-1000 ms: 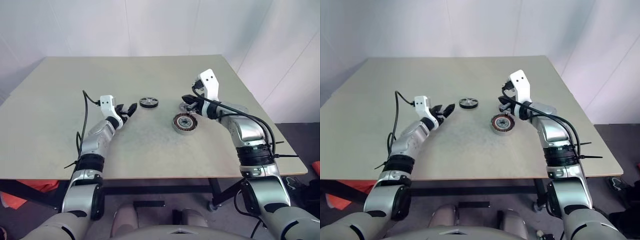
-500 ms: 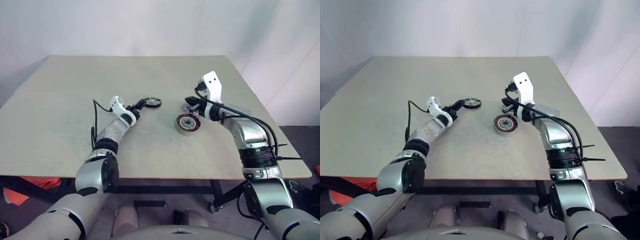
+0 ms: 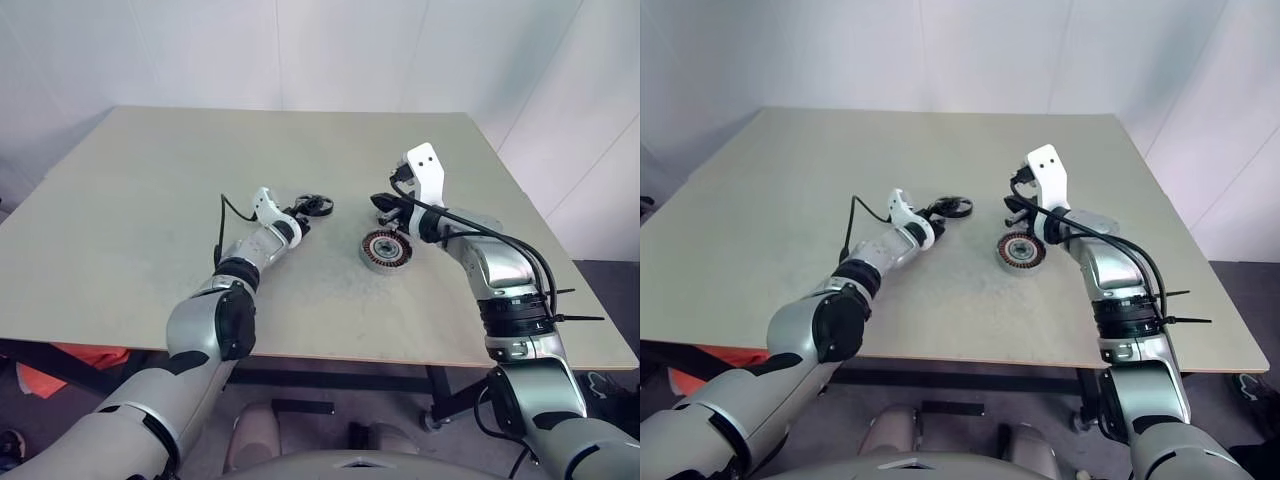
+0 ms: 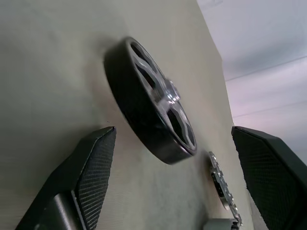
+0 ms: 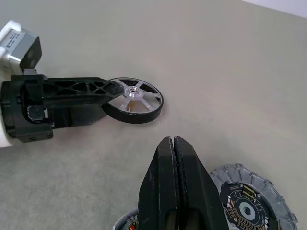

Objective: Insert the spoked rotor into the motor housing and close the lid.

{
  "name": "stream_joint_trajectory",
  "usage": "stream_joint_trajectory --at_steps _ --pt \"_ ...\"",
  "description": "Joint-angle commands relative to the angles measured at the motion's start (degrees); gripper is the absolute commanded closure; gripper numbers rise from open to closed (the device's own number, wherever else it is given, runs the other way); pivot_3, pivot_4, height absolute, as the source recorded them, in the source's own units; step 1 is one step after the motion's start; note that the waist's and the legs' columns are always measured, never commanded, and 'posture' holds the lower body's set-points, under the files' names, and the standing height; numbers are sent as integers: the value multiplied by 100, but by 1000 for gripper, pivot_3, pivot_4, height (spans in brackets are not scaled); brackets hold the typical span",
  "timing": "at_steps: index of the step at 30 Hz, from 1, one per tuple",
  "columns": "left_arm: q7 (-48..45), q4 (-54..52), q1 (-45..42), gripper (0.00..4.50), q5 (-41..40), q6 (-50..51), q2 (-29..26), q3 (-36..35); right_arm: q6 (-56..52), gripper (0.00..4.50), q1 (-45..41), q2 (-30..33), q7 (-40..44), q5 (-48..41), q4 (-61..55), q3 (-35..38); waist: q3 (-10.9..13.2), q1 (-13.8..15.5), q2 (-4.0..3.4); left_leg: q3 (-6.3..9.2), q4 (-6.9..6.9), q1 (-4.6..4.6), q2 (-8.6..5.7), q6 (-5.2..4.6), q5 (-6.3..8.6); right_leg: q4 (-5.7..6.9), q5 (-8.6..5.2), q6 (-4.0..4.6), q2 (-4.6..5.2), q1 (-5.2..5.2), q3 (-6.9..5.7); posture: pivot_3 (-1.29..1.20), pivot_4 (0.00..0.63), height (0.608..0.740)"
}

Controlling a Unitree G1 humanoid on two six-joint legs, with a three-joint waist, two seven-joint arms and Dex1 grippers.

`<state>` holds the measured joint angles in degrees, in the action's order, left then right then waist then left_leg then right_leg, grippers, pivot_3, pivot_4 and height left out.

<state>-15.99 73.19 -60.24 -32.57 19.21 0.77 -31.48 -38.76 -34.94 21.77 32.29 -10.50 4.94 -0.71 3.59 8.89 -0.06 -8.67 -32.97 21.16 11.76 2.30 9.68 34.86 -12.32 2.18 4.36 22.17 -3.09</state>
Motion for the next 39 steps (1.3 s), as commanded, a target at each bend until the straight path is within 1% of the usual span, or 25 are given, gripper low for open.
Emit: stream_joint_trajectory --at_steps 1,3,7,12,14,15,18,22,27,31,35,37,39 --pt "330 125 -141 614 19 -225 62 -121 42 4500 -42 66 -67 -89 -353 148 0 -3 0 0 0 -1 0 0 0 0 0 -1 0 0 0 0 0 740" --pt "513 178 -148 1056 14 -367 103 -196 25 4500 -35 81 -83 -93 -383 161 0 -8 0 0 0 -4 0 0 0 0 1 -3 0 -3 0 0 0 740" --pt "626 221 -162 2452 -3 -420 145 -295 -28 4500 -11 114 -115 -110 -462 188 0 -10 0 0 -2 -5 0 1 0 -1 4 -10 0 -4 0 0 0 740" --pt "704 243 -112 2452 10 -475 166 -371 -71 4500 23 165 -173 -141 -530 206 0 -6 0 1 0 -3 -1 0 0 -7 4 -10 1 -6 0 0 0 740" --pt "712 245 -105 2819 14 -477 171 -383 -80 4500 28 164 -193 -146 -541 202 0 -9 0 0 0 -3 -1 0 0 -6 4 -10 1 -6 0 0 0 740" --pt "707 245 -104 3085 14 -479 170 -389 -87 4500 30 161 -202 -151 -547 202 0 -11 0 1 0 -4 0 0 0 -6 4 -11 0 -6 0 0 0 740" --pt "681 246 -100 4069 2 -492 168 -421 -91 4500 33 157 -228 -157 -553 195 0 -9 -1 1 0 -3 -1 0 0 -7 5 -12 0 -5 0 0 0 740" --pt "643 245 -84 4109 28 -452 142 -444 -68 4500 32 152 -264 -161 -545 185 0 -12 -1 0 0 -4 0 0 0 -7 5 -12 0 -5 0 0 0 740" --pt "339 207 -97 4109 -32 -174 89 -467 -9 4500 127 219 -185 -161 -543 164 0 -11 -2 0 0 -4 0 0 0 -7 4 -12 1 -5 0 0 0 740" --pt "-47 103 -109 4109 -249 448 -58 -594 141 4500 404 322 72 -226 -624 145 1 -4 -2 0 1 -2 -1 -1 0 -9 4 -12 1 -5 0 0 0 740" --pt "-347 -182 -27 4109 -322 1232 -250 -519 340 4500 662 584 54 -68 -461 300 2 -11 -2 0 1 4 -1 -2 1 -11 4 -11 2 0 0 0 0 740" --pt "-394 -459 1 4109 -356 1632 -245 -430 426 4500 785 773 -1 -35 -354 453 4 -10 -3 -1 2 5 -1 -3 2 -11 4 -11 1 2 0 0 0 740" --pt "-425 -886 -5 4109 -508 2097 -117 -378 483 4500 864 962 -140 55 -147 605 7 -8 -2 -2 3 5 -1 -3 2 -11 4 -10 2 2 0 0 0 740"
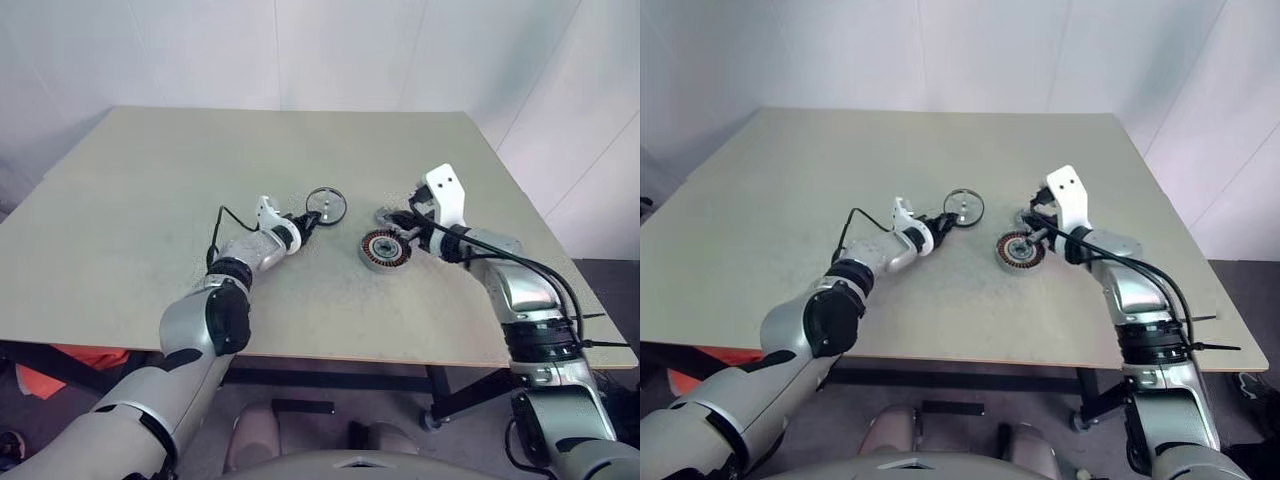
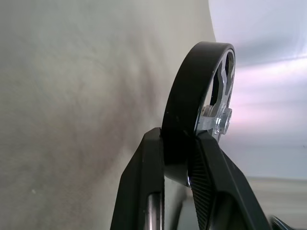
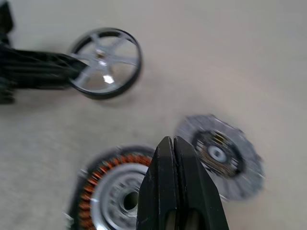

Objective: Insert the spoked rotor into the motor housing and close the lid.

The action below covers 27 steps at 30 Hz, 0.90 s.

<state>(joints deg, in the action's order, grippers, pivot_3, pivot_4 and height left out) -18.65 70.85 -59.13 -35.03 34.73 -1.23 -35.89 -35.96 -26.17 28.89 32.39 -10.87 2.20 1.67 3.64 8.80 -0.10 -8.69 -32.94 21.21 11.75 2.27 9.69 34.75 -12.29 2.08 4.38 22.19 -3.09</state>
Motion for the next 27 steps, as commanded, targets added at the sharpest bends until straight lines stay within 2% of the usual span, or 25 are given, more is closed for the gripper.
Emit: stream_joint_trajectory --at_steps 1,7,11,20,27 --pt "-131 -879 -121 4109 -315 744 187 114 233 4500 16 336 -237 150 262 434 4 2 2 -1 0 0 -1 0 0 0 0 0 1 0 0 0 0 740" --pt "258 -1692 -150 4109 -595 1387 801 219 383 4500 62 506 -498 272 534 602 6 -11 -1 -6 -2 1 -3 -9 5 -1 0 1 5 0 -1 0 0 740" --pt "450 -1683 -191 4109 -593 1657 1026 395 357 4500 210 483 -586 256 343 619 6 -41 -3 -11 -2 1 -4 -24 13 -1 -1 1 1 5 0 0 0 740" --pt "562 -1578 -165 4109 -594 1922 1031 557 260 4500 422 486 -754 197 98 716 13 -17 -14 -10 -2 5 -5 -29 15 -6 -1 0 4 6 -1 0 0 740" --pt "608 -1530 -210 4109 -795 1995 935 362 207 4500 362 409 -652 148 34 565 14 -17 -16 -10 -2 6 -4 -31 17 -7 -2 -2 4 6 -1 0 0 740"
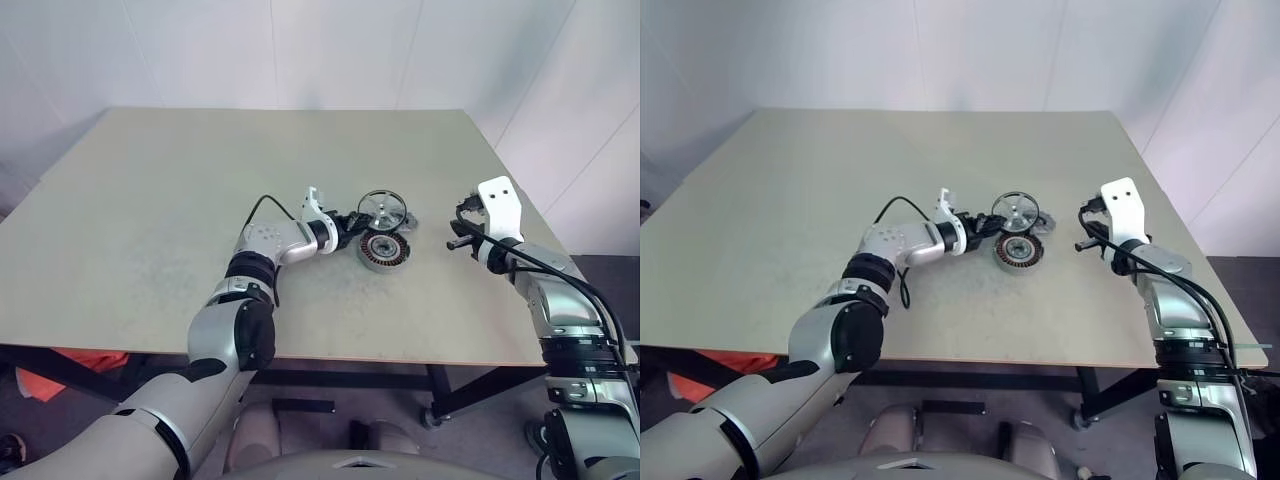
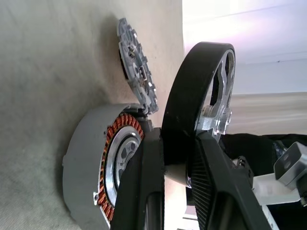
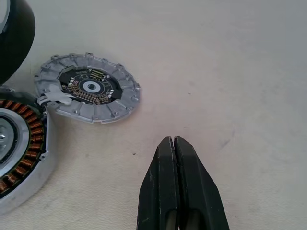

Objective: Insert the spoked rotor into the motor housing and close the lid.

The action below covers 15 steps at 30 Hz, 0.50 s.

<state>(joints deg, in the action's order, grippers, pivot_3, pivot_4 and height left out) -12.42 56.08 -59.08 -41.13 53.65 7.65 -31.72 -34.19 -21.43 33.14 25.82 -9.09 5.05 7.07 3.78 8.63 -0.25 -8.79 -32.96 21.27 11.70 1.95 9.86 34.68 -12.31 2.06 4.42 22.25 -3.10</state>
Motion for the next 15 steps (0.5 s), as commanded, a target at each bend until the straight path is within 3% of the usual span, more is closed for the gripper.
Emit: stream_joint_trajectory --at_steps 1,15 --pt "20 -48 -201 4109 -191 176 55 -45 41 4500 -139 -26 -1 -16 -220 13 0 1 0 0 0 0 0 0 0 0 0 0 0 0 0 0 0 740" --pt "282 -156 68 4109 -85 929 181 266 57 4500 -128 -53 -56 17 -220 16 2 0 -3 0 0 2 0 -1 1 -1 -1 -1 0 1 0 0 0 740"
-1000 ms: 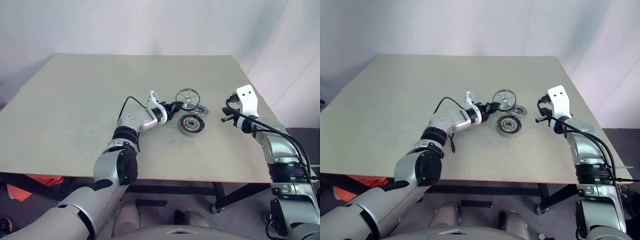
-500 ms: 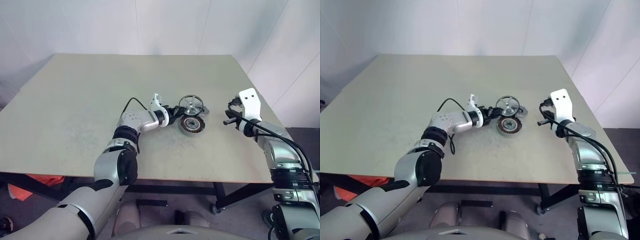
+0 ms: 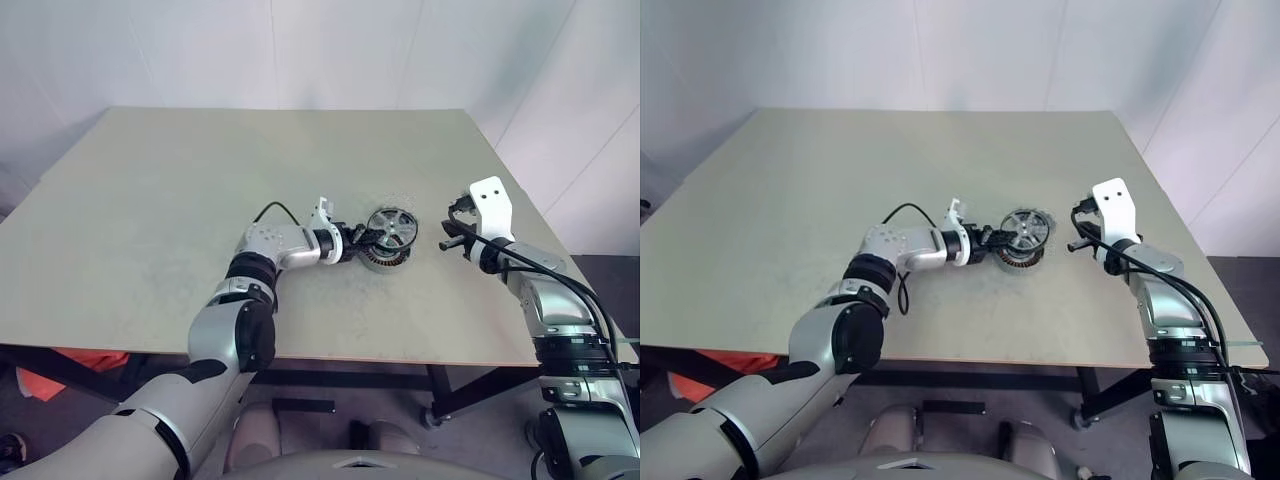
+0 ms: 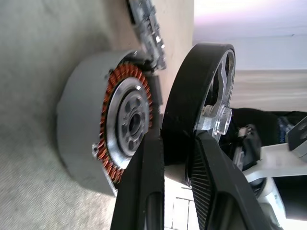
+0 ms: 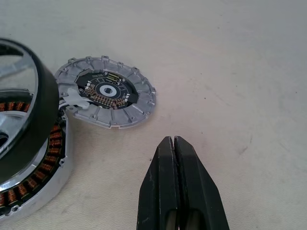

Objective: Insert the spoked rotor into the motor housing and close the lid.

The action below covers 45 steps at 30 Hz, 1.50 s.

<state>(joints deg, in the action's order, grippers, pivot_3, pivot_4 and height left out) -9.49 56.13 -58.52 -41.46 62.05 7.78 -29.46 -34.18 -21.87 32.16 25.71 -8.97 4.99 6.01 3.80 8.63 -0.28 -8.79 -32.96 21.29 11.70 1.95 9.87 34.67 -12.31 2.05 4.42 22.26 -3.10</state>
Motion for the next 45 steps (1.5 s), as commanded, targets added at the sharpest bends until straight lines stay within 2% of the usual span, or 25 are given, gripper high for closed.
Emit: stream_joint_trajectory --at_steps 1,16,23,28,38,45 --pt "7 -171 24 4109 -55 104 172 47 49 4500 -83 41 -52 2 -223 122 0 0 0 0 0 0 0 0 0 0 0 0 0 0 0 0 0 740" --pt "261 -413 231 4109 8 97 167 160 83 4500 -170 8 -120 8 -133 93 0 -4 -1 0 0 -3 0 0 0 -2 -2 -3 0 -2 0 0 0 740" --pt "196 -518 242 1871 4 93 162 249 95 4500 -186 -4 -126 14 -135 79 0 -5 -1 0 1 -5 0 0 1 -2 -2 -4 0 -4 0 0 0 740" --pt "97 -597 234 1871 16 -52 98 320 100 4500 -201 -5 -114 18 -143 63 0 -9 -1 0 1 -15 0 0 1 -2 -26 -44 0 -11 0 0 0 740" --pt "-97 -1254 336 1871 -143 54 -369 231 231 4500 -285 -104 241 -359 -731 116 2 -32 -6 0 13 -4 1 1 0 -2 -6 -10 -1 3 0 0 0 740" --pt "-242 -1956 651 1871 -226 30 -613 206 247 4500 23 -484 821 -677 -1384 -421 3 -32 -7 0 22 1 4 0 1 -8 -9 -6 -5 6 0 0 0 740"
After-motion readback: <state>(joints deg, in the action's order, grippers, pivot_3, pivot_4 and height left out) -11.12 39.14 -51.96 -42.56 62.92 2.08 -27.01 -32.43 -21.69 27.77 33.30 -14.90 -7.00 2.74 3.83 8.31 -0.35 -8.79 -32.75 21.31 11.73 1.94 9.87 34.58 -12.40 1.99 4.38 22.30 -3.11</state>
